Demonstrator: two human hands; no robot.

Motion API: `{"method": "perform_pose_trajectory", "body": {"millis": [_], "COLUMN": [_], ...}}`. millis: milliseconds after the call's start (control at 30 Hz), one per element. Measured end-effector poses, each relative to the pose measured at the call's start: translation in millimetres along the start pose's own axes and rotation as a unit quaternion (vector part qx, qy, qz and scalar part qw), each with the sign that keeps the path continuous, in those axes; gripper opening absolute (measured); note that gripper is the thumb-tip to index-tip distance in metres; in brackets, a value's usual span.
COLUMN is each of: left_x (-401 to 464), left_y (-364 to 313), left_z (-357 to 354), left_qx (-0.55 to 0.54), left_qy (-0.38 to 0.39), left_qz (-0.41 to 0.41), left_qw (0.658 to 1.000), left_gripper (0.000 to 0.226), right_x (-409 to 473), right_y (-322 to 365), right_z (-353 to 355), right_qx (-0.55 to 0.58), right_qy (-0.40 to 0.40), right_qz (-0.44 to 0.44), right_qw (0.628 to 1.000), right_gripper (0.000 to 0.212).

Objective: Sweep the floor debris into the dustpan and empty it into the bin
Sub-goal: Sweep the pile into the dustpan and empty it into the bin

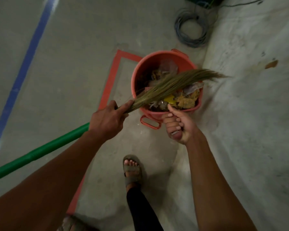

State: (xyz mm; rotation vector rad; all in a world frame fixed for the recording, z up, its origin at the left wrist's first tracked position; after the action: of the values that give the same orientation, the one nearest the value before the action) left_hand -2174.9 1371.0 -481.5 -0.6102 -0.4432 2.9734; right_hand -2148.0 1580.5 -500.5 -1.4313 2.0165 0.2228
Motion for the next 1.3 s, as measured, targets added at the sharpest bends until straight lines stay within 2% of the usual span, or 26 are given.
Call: {"method": "perform_pose_trajectory", "body": {"millis": [67, 233, 500, 667, 800, 1000, 1033, 1067, 1167, 1300], "left_x": [17, 40, 42, 41, 42, 41, 41, 41, 38, 32], "left_y": [-9, -19, -17, -16, -17, -13, -12, -10, -9, -7], "left_z": [5, 13, 28, 36, 41, 32, 29, 25, 15, 6], "left_qx": [0.017, 0.035, 0.038, 0.033, 0.033, 0.009, 0.004, 0.001, -0.010, -0.060], "left_qy": [0.004, 0.009, 0.010, 0.007, 0.007, 0.026, 0.034, 0.042, 0.055, 0.059], "left_qz": [0.007, 0.027, 0.058, 0.076, 0.081, 0.097, 0.104, 0.108, 0.112, 0.115], "left_qw": [1.000, 0.999, 0.998, 0.997, 0.996, 0.995, 0.994, 0.993, 0.992, 0.990], "left_gripper": [0.054, 0.055, 0.056, 0.058, 0.058, 0.059, 0.059, 0.059, 0.056, 0.054], "right_x": [-2, -13, -44, -73, -87, -100, -100, -99, -95, -91], "right_y": [17, 38, 35, 32, 36, 53, 55, 56, 55, 53], "right_z": [7, 23, 23, 24, 19, 24, 23, 23, 12, -6], "right_qx": [0.030, -0.003, -0.118, -0.226, -0.285, -0.403, -0.410, -0.403, -0.346, -0.306], "right_qy": [-0.039, -0.175, -0.275, -0.370, -0.418, -0.492, -0.494, -0.489, -0.439, -0.387], "right_qz": [0.005, 0.027, 0.036, 0.063, 0.077, 0.113, 0.117, 0.123, 0.167, 0.216], "right_qw": [0.999, 0.984, 0.954, 0.899, 0.859, 0.763, 0.757, 0.763, 0.812, 0.842], "right_gripper": [0.037, 0.035, 0.041, 0.039, 0.030, 0.026, 0.026, 0.024, 0.015, 0.021]}}
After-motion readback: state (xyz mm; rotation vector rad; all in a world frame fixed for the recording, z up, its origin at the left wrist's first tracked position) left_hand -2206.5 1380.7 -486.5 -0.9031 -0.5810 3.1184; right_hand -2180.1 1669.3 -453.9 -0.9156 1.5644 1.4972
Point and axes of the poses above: each hand's wrist, its own x-axis towards the middle knuckle, its own z-axis out of the back of the hand, y = z × x, the point moved 10 cm from there along x, towards the middle knuckle, and after that the axes turned 5 degrees about y, right-handed, at the moved point
